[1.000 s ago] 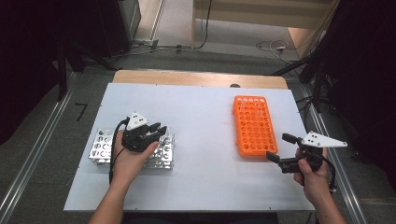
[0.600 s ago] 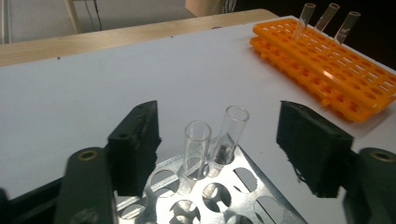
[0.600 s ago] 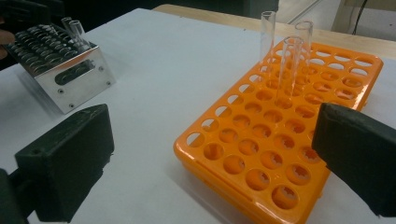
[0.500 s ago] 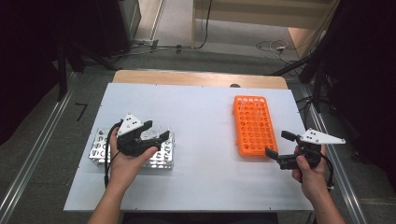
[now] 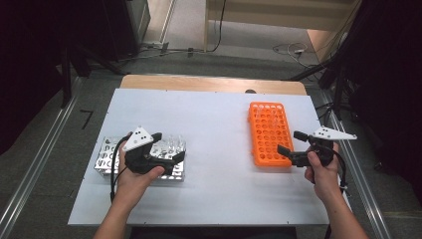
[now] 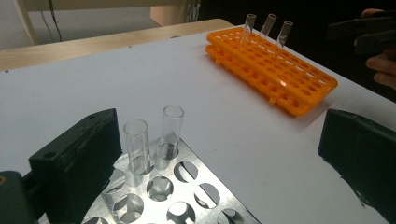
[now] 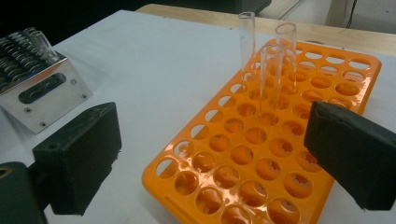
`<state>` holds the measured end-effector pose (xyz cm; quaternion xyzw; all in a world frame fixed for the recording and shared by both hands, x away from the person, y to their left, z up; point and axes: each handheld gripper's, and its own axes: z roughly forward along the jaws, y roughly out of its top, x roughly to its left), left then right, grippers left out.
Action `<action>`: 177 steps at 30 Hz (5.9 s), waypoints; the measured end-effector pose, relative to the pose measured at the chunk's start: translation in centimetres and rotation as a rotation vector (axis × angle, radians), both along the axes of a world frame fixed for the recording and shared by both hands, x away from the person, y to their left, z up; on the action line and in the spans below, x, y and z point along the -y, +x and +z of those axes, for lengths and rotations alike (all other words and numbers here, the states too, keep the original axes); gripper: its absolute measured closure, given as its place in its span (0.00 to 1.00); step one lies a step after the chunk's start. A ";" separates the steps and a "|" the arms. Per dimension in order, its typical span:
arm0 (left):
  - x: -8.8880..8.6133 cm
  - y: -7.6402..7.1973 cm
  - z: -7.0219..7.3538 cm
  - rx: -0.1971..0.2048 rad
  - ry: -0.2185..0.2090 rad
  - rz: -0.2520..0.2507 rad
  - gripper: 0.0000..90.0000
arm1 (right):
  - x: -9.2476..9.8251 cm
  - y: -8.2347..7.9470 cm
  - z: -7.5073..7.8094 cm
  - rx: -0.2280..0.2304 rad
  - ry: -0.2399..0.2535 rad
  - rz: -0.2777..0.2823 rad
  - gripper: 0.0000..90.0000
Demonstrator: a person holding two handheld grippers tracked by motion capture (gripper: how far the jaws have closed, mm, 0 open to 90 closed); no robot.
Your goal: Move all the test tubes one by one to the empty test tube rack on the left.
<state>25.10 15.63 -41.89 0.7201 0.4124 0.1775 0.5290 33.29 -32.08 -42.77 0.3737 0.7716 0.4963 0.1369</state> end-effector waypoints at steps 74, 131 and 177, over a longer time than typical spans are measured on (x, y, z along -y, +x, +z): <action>1.5 -0.1 -0.4 -0.009 0.025 -0.031 0.00 | -1.9 6.3 0.1 -0.006 -0.119 -0.073 0.82; 4.9 -1.1 0.9 0.026 0.017 -0.137 0.02 | -10.5 -4.5 1.4 0.029 -0.061 0.284 0.82; 10.0 -3.1 1.3 0.068 0.046 -0.300 0.83 | -17.2 -8.1 0.5 0.011 -0.119 0.489 0.82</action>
